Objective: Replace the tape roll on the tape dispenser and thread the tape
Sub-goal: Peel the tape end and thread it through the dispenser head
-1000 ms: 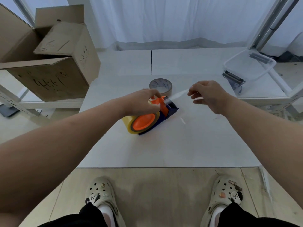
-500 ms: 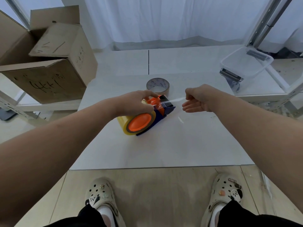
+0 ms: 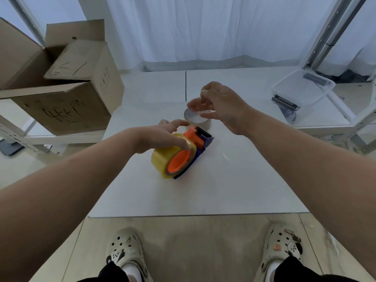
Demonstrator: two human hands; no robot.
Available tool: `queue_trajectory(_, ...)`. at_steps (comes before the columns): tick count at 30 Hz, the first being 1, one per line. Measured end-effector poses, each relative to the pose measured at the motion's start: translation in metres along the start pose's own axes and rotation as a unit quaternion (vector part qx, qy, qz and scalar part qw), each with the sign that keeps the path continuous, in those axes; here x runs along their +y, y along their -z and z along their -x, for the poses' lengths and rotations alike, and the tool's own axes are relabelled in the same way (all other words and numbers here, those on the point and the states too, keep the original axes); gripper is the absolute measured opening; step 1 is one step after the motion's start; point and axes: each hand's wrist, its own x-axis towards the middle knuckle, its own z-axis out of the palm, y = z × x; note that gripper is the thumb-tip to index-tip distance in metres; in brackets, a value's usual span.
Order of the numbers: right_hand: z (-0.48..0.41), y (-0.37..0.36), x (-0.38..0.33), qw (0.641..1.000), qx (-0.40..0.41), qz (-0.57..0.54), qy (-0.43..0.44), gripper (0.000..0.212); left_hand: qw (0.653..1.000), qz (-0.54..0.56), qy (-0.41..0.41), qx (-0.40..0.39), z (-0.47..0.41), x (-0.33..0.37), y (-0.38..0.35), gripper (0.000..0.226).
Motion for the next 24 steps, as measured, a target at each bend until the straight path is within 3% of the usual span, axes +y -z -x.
queue_trajectory(4, -0.001, -0.002, -0.011, 0.999, 0.019, -0.04, 0.006, 0.019, 0.997, 0.068, -0.044, -0.02, 0.003, -0.003, 0.006, 0.083)
queue_trajectory(7, -0.002, -0.004, -0.012, 0.995, 0.056, -0.079, -0.021, 0.019, 0.993, 0.067, -0.073, -0.057, -0.001, 0.004, 0.004, 0.068)
queue_trajectory(9, -0.003, -0.003, -0.009, 0.99, 0.079, -0.107, -0.042, 0.019, 0.996, 0.045, -0.078, -0.017, -0.006, 0.012, 0.0, 0.049)
queue_trajectory(12, -0.004, 0.005, -0.003, 0.986, 0.1, -0.118, -0.064, 0.019, 0.994, 0.05, -0.085, 0.051, -0.015, 0.019, -0.003, 0.038)
queue_trajectory(16, -0.005, 0.015, 0.004, 0.986, 0.099, -0.113, -0.067, 0.02, 0.981, 0.128, -0.131, 0.069, -0.022, 0.024, 0.0, 0.013)
queue_trajectory(21, -0.006, 0.025, 0.011, 0.986, 0.092, -0.12, -0.07, 0.016, 0.957, 0.251, -0.134, 0.048, -0.029, 0.023, 0.0, 0.029)
queue_trajectory(24, -0.005, 0.032, 0.015, 0.987, 0.09, -0.113, -0.069, 0.015, 0.955, 0.261, -0.131, 0.057, -0.031, 0.023, -0.001, 0.016)
